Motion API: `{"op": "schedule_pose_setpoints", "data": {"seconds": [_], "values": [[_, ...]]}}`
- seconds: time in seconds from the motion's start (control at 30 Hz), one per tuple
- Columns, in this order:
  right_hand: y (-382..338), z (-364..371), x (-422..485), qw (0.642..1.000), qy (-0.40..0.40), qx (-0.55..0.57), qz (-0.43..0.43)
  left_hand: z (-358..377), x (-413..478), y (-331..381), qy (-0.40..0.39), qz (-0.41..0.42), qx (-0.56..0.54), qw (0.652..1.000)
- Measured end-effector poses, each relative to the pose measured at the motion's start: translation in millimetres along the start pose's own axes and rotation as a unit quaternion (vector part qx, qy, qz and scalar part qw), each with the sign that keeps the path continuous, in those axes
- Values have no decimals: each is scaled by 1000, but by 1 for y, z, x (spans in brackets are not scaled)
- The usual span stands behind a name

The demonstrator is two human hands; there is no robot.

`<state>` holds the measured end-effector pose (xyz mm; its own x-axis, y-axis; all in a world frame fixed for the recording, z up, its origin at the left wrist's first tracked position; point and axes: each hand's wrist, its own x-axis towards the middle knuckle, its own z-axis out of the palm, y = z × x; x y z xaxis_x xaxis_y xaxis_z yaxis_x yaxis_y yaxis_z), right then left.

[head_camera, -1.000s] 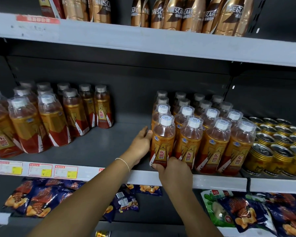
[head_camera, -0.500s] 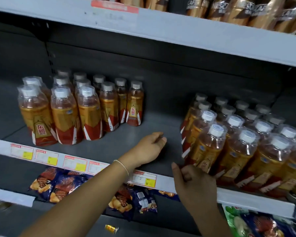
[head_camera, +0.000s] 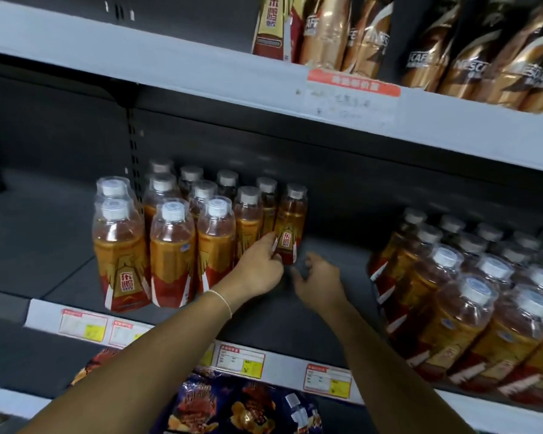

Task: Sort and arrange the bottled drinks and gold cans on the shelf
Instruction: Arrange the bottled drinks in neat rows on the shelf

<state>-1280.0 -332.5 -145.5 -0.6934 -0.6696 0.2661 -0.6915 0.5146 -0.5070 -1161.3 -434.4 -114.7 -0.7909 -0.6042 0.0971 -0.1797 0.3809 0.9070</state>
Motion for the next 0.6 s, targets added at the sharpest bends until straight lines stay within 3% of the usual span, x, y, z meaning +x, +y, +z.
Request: {"op": "schedule_pose_setpoints", "data": {"seconds": [0.37, 0.6], "values": [[-12, 17, 71, 985, -8, 163, 48, 9, -5, -1, 22, 12, -52, 998], [5, 15, 64, 987, -17, 156, 44, 33, 2, -5, 56, -2, -45, 997]]}}
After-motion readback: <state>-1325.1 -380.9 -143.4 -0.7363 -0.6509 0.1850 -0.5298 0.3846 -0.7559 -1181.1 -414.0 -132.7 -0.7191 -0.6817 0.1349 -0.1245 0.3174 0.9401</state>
